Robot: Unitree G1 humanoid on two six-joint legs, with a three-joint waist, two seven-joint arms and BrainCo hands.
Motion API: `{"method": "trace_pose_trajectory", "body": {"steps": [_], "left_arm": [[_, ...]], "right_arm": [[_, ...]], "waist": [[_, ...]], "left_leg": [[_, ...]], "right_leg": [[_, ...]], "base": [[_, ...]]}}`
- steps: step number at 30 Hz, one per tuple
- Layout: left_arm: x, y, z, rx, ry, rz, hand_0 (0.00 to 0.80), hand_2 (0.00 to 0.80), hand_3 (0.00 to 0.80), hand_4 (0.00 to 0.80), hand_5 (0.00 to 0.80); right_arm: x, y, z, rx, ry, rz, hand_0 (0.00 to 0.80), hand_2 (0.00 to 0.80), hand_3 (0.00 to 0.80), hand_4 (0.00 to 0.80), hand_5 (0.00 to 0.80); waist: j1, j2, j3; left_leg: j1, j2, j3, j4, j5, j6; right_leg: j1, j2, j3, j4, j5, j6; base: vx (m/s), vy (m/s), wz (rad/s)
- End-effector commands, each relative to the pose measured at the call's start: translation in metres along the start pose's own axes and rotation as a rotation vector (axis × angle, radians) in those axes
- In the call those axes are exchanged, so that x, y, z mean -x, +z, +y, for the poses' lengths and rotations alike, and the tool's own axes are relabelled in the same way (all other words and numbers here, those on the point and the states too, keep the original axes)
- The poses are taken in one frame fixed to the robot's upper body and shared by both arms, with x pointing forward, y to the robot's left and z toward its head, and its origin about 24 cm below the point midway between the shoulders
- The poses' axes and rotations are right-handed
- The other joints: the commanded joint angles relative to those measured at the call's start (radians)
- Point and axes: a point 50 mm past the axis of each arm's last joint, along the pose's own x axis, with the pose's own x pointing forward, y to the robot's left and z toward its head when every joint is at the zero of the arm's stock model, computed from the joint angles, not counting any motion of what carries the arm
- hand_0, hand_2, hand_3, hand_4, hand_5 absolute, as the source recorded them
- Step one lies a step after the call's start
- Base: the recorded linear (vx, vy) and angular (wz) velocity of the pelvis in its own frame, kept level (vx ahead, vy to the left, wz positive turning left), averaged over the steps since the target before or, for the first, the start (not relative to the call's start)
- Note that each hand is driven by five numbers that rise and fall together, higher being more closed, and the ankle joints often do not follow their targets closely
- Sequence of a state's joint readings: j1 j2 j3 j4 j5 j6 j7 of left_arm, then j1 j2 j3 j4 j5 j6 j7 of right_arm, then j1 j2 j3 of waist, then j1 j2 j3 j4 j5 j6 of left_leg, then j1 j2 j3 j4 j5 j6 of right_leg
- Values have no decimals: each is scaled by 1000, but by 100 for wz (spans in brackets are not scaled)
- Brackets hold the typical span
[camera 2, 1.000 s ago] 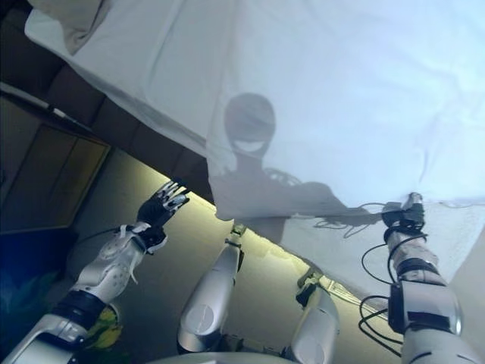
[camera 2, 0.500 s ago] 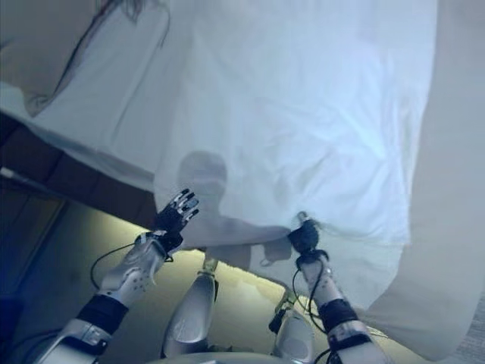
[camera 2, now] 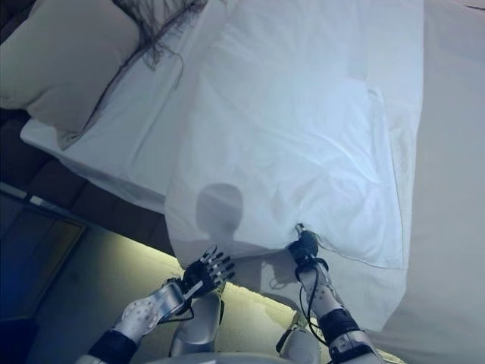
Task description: Make the bed neatly
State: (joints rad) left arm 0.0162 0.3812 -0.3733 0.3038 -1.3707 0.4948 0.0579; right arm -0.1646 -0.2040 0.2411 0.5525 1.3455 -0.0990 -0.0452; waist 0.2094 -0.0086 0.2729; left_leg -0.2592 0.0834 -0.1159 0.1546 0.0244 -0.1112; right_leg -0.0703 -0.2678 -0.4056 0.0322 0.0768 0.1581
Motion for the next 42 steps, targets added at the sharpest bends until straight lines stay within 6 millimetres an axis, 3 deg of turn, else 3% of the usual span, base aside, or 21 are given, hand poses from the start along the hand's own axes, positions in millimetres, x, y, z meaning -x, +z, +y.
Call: {"method": "trace_pose_trajectory", "body": {"steps": [1, 5, 8, 12, 16, 20, 23, 31, 37, 42], "left_arm": [[2, -10, -16, -27, -143, 156, 0, 0, 0, 0, 0], [-4, -14, -19, -49, -198, 228, 0, 0, 0, 0, 0], [-21, -12, -33, -17, -226, 219, 0, 0, 0, 0, 0], [-51, -10, -63, 69, -265, 177, 0, 0, 0, 0, 0], [-66, -8, -86, 211, -300, 119, 0, 0, 0, 0, 0], [-78, -8, -105, 392, -307, 60, 0, 0, 0, 0, 0], [-83, -4, -109, 570, -283, 2, 0, 0, 0, 0, 0], [-90, -13, -112, 670, -227, -87, 0, 0, 0, 0, 0], [-87, 17, -126, 673, -231, -301, 0, 0, 0, 0, 0], [-82, 38, -152, 697, -322, -417, 0, 0, 0, 0, 0]], "right_arm": [[-8, 59, 29, -48, 124, -210, 800, 800, 800, 800, 800], [-20, 83, 40, -76, 146, -266, 800, 800, 800, 800, 800], [-29, 96, 57, -84, 165, -297, 800, 800, 800, 800, 800], [-39, 99, 91, -73, 211, -300, 800, 800, 800, 800, 800], [-42, 96, 116, -57, 262, -278, 800, 800, 800, 800, 800], [-40, 96, 140, -16, 334, -279, 800, 800, 800, 800, 800], [-35, 91, 154, -24, 392, -285, 800, 800, 800, 800, 800], [-24, 90, 176, -4, 465, -283, 800, 800, 800, 800, 800], [-18, 86, 187, 3, 524, -285, 800, 800, 800, 800, 800], [-12, 87, 203, 49, 565, -296, 800, 800, 800, 800, 800]], "waist": [[23, 26, 46], [35, 33, 64], [34, 25, 76], [13, -2, 94], [-12, -18, 106], [-42, -22, 131], [-55, -37, 147], [-82, -58, 169], [-106, -68, 167], [-134, -60, 168]], "left_leg": [[69, 50, -15, -121, 98, 45], [67, 61, -34, -151, 99, 34], [53, 62, -44, -156, 107, 33], [29, 69, -43, -147, 113, 32], [8, 74, -31, -140, 118, 33], [-27, 74, 25, -96, 115, 33], [-52, 70, 34, -70, 111, 36], [-47, 76, 62, -101, 125, 40], [-38, 77, 93, -164, 152, 45], [-38, 68, 127, -216, 181, 45]], "right_leg": [[22, -35, -30, 80, 25, 36], [16, -17, -41, 102, -10, 36], [-7, -14, -46, 128, -22, 27], [-43, -1, -30, 147, -24, 17], [-85, 5, -6, 159, -14, 11], [-117, -4, 6, 175, -5, 10], [-136, -8, 12, 188, -1, 13], [-145, -2, 38, 152, 32, 27], [-154, -2, 57, 116, 58, 42], [-171, -12, 70, 86, 82, 51]], "base": [[-123, -137, 31], [-29, -127, 27], [-59, -97, 11], [-46, -73, -1], [-38, 0, -8], [-54, 52, -11], [-15, 21, -1], [-15, 50, -10], [4, 54, -8], [-12, 116, -9]]}}
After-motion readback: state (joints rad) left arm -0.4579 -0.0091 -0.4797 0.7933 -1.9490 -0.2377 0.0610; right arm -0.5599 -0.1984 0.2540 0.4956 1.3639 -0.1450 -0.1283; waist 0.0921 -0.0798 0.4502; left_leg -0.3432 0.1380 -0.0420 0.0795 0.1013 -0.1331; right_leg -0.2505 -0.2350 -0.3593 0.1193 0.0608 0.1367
